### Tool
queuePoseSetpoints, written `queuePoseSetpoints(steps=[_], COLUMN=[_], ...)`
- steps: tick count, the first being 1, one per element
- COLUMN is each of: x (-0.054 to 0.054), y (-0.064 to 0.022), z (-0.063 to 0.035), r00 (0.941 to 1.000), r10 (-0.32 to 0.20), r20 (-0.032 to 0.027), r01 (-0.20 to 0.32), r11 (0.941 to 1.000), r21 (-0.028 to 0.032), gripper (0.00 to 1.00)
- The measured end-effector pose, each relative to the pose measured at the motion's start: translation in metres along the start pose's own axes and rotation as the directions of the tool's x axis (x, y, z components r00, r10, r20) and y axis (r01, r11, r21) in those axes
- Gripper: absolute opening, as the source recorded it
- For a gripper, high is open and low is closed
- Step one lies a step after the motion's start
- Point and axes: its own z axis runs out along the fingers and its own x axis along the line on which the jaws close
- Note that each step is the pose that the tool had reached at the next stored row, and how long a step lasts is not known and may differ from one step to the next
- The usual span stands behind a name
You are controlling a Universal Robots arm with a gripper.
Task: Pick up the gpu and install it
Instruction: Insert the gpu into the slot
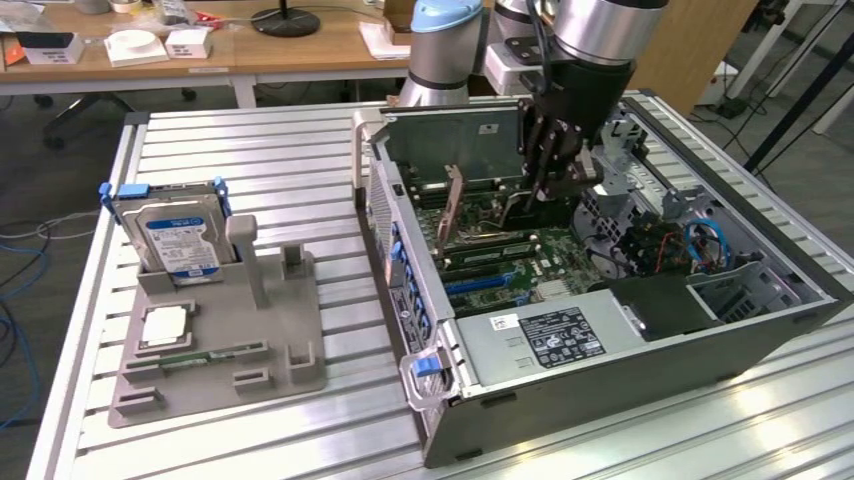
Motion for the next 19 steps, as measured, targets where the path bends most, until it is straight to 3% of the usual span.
queuePoseSetpoints(steps=[19], x=[0.0026], y=[-0.0001], z=[0.0077], r00=[1.0000], r10=[0.000], r20=[0.0003], r01=[0.000], r11=[1.0000], r21=[0.0001], gripper=[0.26])
